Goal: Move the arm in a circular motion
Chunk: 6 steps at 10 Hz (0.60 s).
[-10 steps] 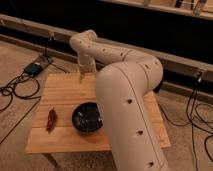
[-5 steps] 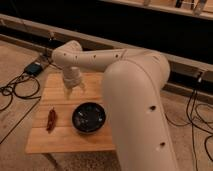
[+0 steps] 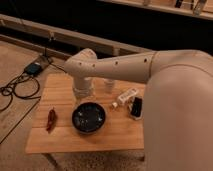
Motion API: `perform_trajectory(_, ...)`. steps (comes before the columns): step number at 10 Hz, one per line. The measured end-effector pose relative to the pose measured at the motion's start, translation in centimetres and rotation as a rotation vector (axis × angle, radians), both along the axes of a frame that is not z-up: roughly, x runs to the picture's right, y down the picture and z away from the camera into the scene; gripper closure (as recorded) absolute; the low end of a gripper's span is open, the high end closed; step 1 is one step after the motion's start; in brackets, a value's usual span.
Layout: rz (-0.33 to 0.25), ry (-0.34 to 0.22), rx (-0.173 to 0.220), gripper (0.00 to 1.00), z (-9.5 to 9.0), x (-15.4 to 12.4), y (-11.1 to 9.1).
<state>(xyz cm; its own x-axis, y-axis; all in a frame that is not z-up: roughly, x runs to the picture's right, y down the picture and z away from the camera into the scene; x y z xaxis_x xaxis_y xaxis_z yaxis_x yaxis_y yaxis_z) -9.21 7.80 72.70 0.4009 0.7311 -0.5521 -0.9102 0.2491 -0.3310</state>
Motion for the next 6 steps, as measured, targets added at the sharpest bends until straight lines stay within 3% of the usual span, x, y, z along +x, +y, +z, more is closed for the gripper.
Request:
perform_trajectory(3, 0.103, 0.103, 0.017, 0.35, -0.3, 6.1, -0.4)
perform_trajectory(6, 0.109, 0.11, 0.019, 0.35, -0.3, 6.4, -0.6)
